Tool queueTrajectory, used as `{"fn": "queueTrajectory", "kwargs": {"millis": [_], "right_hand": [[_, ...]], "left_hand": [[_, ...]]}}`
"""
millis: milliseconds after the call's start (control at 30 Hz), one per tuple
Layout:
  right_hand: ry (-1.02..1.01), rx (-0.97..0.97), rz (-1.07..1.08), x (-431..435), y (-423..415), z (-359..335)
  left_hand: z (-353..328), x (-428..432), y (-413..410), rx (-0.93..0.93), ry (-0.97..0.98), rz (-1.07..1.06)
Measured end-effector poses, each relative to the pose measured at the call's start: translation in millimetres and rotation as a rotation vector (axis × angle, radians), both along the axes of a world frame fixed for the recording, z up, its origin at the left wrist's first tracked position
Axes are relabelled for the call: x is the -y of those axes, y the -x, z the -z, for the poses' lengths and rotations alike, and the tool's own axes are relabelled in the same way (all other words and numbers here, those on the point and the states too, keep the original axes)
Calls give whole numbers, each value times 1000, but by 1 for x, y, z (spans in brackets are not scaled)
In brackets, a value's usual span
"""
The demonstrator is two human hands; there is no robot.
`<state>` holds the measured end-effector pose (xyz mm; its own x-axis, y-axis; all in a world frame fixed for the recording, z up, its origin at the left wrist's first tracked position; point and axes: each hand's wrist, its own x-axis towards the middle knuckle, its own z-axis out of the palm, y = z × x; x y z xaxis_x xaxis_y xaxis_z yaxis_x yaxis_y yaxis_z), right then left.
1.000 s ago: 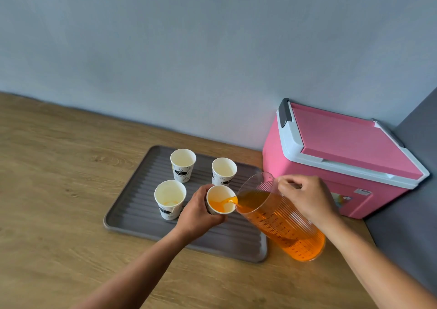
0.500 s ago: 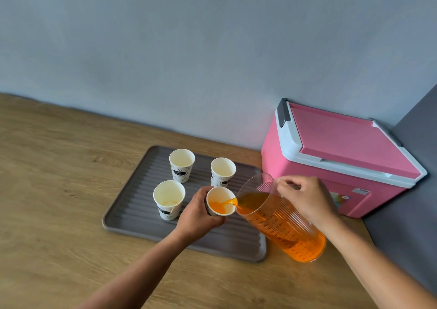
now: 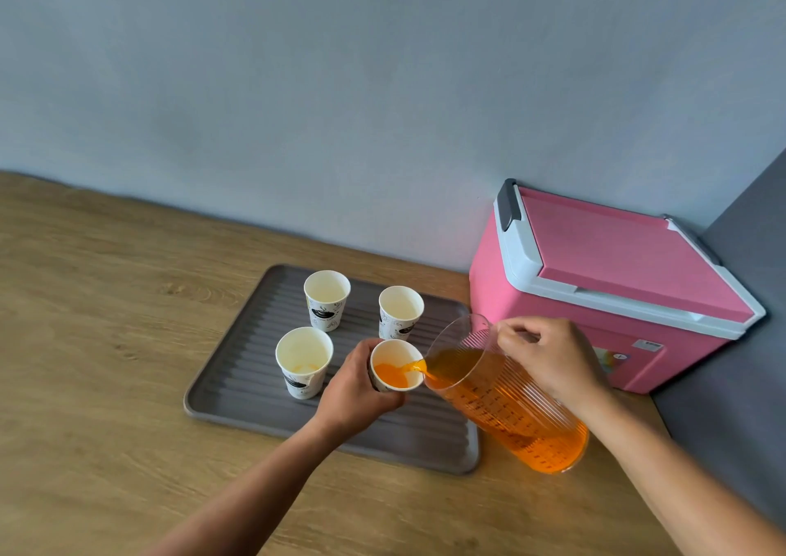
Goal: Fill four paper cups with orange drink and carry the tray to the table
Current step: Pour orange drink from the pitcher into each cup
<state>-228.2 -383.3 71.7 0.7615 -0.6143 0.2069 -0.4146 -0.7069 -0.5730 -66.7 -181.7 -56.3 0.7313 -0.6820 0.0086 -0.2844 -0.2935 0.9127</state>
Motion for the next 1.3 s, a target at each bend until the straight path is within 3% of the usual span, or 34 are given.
{"fn": "queueTrajectory", "kwargs": {"millis": [1300], "right_hand": [[12,-34,1,-4,-3,-11]], "left_hand": [[-2,0,3,-42,29,-6]]}}
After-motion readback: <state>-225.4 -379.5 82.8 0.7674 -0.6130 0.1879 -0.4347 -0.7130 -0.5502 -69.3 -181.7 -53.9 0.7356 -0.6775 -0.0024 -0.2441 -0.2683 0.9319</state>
